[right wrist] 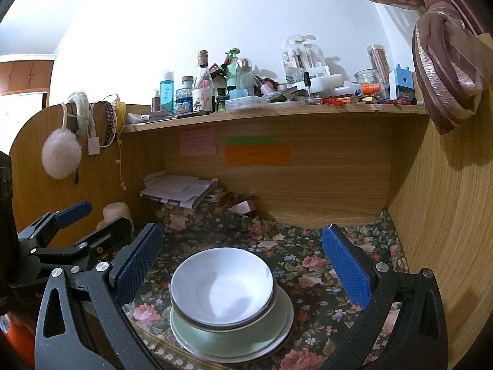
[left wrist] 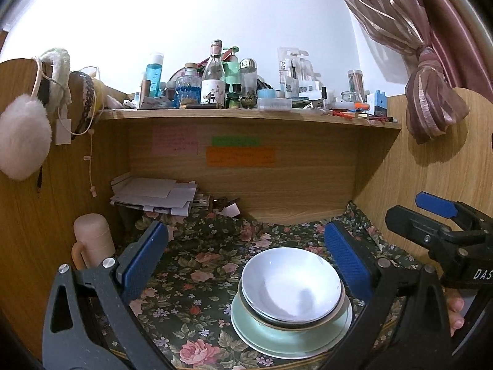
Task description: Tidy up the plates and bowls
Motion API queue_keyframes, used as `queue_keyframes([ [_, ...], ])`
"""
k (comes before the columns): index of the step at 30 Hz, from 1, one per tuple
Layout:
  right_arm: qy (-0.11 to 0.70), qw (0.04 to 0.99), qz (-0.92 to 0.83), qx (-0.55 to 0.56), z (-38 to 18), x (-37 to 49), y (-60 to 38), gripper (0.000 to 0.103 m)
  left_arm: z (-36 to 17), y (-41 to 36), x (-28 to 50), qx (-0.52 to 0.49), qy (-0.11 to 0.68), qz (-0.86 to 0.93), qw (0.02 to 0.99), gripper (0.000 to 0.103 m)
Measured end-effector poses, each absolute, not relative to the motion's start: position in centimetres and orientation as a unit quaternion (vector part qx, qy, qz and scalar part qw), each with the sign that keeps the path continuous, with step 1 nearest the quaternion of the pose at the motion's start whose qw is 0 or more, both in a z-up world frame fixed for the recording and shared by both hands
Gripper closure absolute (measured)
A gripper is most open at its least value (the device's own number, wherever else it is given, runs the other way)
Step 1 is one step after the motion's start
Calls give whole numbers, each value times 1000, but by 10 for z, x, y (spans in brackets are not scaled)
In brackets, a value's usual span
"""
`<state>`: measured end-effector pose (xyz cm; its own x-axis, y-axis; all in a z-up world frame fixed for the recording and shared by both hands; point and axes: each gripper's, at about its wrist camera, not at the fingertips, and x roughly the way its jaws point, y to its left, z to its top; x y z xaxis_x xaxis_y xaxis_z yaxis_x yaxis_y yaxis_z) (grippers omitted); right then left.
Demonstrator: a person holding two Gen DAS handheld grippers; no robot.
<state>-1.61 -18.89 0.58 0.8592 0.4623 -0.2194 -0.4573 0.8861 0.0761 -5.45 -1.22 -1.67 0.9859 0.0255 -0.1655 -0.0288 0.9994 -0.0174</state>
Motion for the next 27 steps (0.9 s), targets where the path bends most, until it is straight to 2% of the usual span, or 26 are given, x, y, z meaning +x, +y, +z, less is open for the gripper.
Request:
queue_keyframes([
  [27, 118, 962, 244, 20, 5, -15, -186, 0, -18, -14, -48, -13, 90, 6, 996, 0],
])
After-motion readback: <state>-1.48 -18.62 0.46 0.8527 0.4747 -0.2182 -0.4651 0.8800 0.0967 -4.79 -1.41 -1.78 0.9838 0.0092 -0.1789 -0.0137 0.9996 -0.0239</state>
